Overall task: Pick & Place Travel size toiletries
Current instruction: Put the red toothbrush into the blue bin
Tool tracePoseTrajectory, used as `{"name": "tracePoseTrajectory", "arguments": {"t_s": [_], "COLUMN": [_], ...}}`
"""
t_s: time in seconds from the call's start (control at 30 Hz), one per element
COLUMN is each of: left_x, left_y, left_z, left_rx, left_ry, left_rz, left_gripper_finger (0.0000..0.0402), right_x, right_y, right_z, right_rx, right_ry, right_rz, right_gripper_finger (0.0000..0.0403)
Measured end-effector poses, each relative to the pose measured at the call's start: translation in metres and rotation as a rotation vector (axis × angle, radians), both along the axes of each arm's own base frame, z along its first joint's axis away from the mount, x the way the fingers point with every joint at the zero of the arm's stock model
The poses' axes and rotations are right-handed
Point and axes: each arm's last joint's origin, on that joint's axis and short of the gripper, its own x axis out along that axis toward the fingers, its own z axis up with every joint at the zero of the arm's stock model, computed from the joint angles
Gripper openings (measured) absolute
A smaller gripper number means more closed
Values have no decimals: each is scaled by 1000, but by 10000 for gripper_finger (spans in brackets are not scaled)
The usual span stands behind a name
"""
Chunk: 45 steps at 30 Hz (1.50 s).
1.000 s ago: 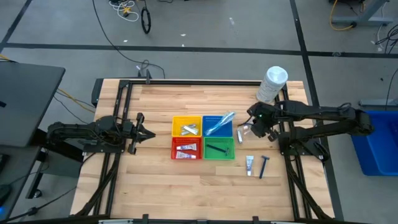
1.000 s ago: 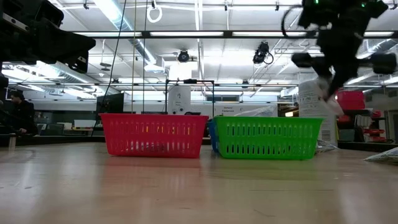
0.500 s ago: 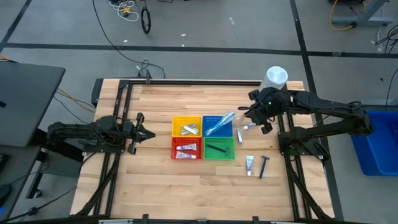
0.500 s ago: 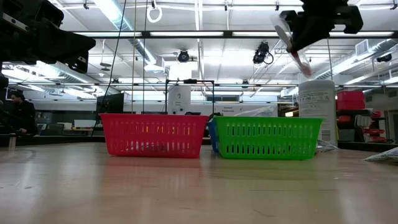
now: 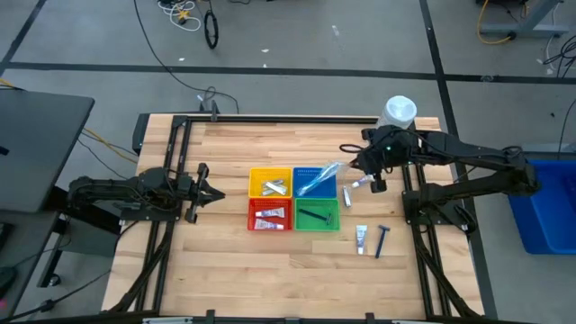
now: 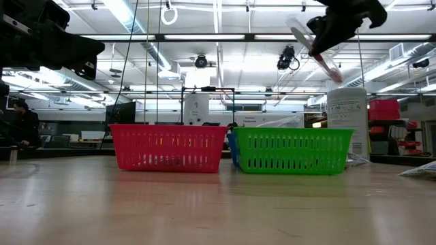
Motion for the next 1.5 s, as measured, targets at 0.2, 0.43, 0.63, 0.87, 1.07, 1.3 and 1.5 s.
{"name": "tracePoseTrajectory", "arguments": {"t_s": [0.2,0.43,0.63,0.87,1.07,1.3,1.5], "left_x": [0,0,0,0,0,0,0], "left_y": [0,0,0,0,0,0,0], "left_z": [0,0,0,0,0,0,0], "left_rx": [0,0,0,0,0,0,0], "left_ry": [0,0,0,0,0,-1,0], "left_rz": [0,0,0,0,0,1,1], "left_gripper_finger": [32,32,32,32,32,32,32], "right_x": [8,15,23,37,51,65,73], "right_y": [-2,-3,-5,-8,-11,-14,-12], "right_z": [0,-4,-12,-11,-3,-5,-12], "right_rx": [133,173,210,233,234,217,141], "right_ry": [-68,-63,-25,42,86,144,190], "right_rz": [-155,-198,-240,-269,-269,-246,-204], "right_gripper_finger": [40,40,38,39,39,39,39]}}
